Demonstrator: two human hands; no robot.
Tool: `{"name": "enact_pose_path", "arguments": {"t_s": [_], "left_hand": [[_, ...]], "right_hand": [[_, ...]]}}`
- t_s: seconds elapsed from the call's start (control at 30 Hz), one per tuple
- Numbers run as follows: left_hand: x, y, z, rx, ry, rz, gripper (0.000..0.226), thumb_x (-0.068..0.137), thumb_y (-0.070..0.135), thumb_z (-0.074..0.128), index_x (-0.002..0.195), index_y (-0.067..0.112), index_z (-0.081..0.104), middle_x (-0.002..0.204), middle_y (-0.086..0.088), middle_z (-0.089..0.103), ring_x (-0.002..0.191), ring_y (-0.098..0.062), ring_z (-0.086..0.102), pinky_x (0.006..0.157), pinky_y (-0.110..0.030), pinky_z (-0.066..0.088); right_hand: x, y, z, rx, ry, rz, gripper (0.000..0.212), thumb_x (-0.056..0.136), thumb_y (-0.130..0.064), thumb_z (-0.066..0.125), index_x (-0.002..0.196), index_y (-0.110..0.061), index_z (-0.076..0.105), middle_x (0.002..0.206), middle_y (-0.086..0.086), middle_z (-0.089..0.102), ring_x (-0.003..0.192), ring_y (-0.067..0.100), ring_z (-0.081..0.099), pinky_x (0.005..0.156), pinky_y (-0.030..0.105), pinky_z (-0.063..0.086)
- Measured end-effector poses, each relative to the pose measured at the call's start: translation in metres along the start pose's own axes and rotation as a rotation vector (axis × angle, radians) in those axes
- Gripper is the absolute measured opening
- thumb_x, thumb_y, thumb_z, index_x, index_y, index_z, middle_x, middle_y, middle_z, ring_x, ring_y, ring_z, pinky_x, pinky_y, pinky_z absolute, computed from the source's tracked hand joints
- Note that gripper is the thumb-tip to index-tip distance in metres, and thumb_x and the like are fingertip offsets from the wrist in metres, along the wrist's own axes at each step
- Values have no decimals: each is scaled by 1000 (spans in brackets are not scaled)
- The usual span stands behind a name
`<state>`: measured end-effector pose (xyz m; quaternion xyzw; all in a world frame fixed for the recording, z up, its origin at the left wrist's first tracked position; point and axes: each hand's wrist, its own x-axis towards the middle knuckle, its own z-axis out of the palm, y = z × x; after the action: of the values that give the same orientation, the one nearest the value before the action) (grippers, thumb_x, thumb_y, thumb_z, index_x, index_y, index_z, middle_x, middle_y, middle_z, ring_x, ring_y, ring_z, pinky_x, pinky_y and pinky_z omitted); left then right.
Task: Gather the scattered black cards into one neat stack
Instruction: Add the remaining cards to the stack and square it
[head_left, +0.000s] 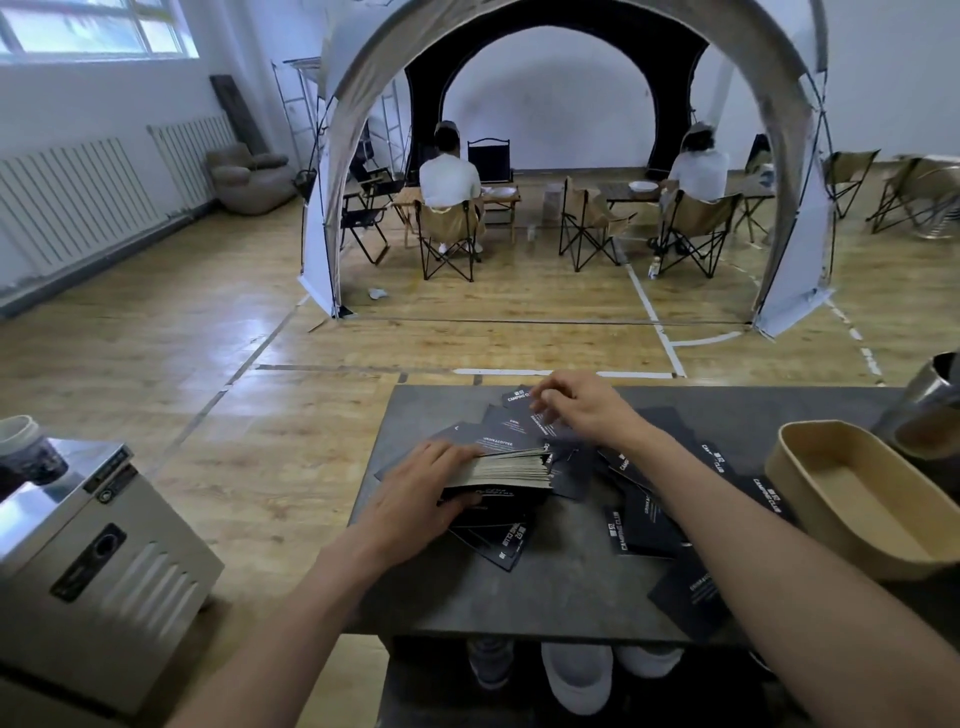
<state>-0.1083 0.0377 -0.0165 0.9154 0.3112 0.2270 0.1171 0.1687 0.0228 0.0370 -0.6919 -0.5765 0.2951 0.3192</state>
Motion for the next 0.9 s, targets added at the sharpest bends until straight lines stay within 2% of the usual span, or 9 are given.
{"name": "enact_pose_path", "arguments": {"t_s": [0.1, 0.2, 0.27, 0.43, 0.57, 0.67, 0.77, 0.83, 0.9], "left_hand": [[6, -1, -2, -46, -7, -8, 52, 93, 31, 76, 140, 27, 55, 131, 7, 60, 125, -14, 54, 104, -33, 47], [12, 1, -2, -37, -69, -28, 55, 92, 34, 76, 142, 33, 53, 131, 11, 58, 126, -10, 50, 103, -27, 43], [12, 3, -2, -8, -79, -36, 57, 91, 38, 75, 143, 35, 51, 131, 12, 57, 126, -8, 48, 99, -21, 38], [10, 7, -1, 68, -60, -36, 58, 91, 50, 71, 142, 34, 49, 132, 12, 55, 129, -10, 46, 102, -28, 43], [10, 7, -1, 68, -84, -50, 57, 92, 52, 69, 142, 34, 48, 132, 14, 52, 127, -9, 46, 101, -27, 42], [9, 7, -1, 55, -88, -50, 56, 92, 50, 70, 142, 34, 48, 134, 14, 49, 128, -9, 46, 100, -26, 43], [9, 5, -2, 4, -85, -45, 58, 90, 45, 76, 141, 33, 51, 152, 11, 35, 135, -11, 46, 102, -26, 43], [8, 3, -1, -17, -81, -27, 65, 88, 44, 79, 143, 36, 46, 167, 11, 13, 147, -14, 37, 111, -38, 47], [7, 5, 0, -34, -57, -25, 87, 86, 40, 82, 155, 36, 29, 171, 13, -10, 155, -15, 24, 114, -39, 43]], "right_hand": [[13, 11, 5, -384, 121, 93, 30, 86, -44, 74, 102, -19, 72, 98, -3, 72, 97, 18, 68, 86, 35, 56], [12, 8, 22, -549, 131, 153, 42, 71, -61, 78, 72, -20, 71, 75, -3, 72, 77, 19, 67, 60, 29, 49], [14, 5, 29, -516, 165, 197, 41, 69, -57, 82, 68, -17, 74, 69, -3, 73, 72, 17, 68, 56, 26, 47], [23, 0, 23, -132, 113, 353, 34, 60, -22, 98, 81, -20, 71, 87, -5, 69, 95, 18, 67, 83, 33, 55], [21, 8, 8, 177, 157, 392, 16, 77, 0, 84, 88, -9, 79, 90, 5, 74, 93, 21, 66, 75, 27, 49], [22, 16, -4, 252, 279, 365, 18, 87, 6, 69, 91, -9, 78, 98, 10, 76, 86, 18, 65, 61, 22, 48], [21, 12, -16, 247, 471, 198, 18, 95, -2, 63, 100, -15, 74, 107, 7, 75, 94, 18, 68, 78, 31, 57], [17, 4, -18, 284, 397, 113, 15, 96, -8, 65, 108, -15, 70, 109, 7, 74, 93, 17, 68, 81, 30, 56], [11, -5, -9, 228, 129, 111, 14, 94, -13, 69, 107, -17, 72, 107, 6, 75, 89, 14, 67, 79, 25, 52]]}}
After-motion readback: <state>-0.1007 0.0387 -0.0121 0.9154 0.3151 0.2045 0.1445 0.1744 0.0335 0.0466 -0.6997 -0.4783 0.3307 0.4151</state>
